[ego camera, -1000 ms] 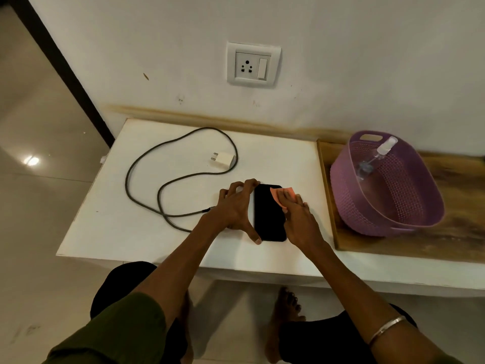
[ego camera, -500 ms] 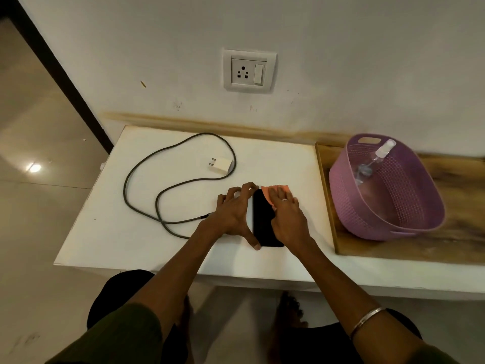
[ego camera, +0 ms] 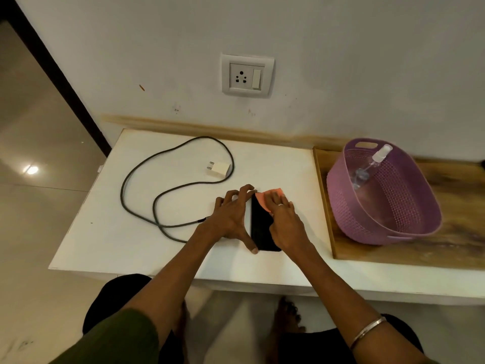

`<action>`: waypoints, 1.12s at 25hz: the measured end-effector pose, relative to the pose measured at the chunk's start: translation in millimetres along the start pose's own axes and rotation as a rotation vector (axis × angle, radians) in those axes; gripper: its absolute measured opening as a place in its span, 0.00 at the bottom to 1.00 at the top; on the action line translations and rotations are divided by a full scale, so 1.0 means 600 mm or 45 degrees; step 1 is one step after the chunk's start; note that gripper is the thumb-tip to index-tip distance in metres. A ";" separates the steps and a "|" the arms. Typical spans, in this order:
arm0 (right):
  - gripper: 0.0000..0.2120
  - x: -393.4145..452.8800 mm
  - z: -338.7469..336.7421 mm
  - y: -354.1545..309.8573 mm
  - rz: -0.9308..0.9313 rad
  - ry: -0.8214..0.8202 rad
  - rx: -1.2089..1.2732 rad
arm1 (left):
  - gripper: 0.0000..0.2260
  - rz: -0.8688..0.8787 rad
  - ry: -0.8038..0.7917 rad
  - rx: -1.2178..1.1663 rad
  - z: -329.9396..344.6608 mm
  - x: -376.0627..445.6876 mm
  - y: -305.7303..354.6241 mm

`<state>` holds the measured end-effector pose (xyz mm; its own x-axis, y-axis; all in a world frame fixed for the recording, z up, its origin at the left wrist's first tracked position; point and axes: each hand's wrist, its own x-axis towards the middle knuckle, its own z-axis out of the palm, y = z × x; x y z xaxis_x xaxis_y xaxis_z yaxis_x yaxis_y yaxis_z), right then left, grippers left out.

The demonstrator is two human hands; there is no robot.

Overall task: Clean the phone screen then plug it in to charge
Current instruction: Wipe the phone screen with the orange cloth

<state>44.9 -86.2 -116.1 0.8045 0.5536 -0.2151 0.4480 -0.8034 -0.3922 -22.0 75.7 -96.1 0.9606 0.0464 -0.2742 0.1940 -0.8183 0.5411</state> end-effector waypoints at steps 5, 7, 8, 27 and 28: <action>0.36 -0.048 0.030 -0.015 -0.392 -0.100 -0.130 | 0.66 -0.030 0.020 -0.062 0.001 0.000 -0.002; 0.36 -0.054 0.016 0.006 -0.514 -0.036 -0.220 | 0.65 -0.042 0.022 -0.071 0.002 0.002 -0.002; 0.37 -0.053 0.006 0.014 -0.476 -0.011 -0.174 | 0.65 -0.043 0.015 -0.062 0.002 0.003 -0.003; 0.39 -0.083 -0.012 0.050 -0.345 -0.048 -0.317 | 0.64 -0.025 0.020 -0.051 0.000 0.001 -0.001; 0.39 -0.090 0.000 0.043 -0.411 -0.104 -0.329 | 0.65 -0.019 0.028 -0.041 0.000 0.001 -0.001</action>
<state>12.8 -136.9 -114.6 0.5780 0.7931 -0.1922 0.7634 -0.6088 -0.2159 -21.8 76.3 -96.6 0.9616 0.0711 -0.2652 0.2141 -0.7987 0.5623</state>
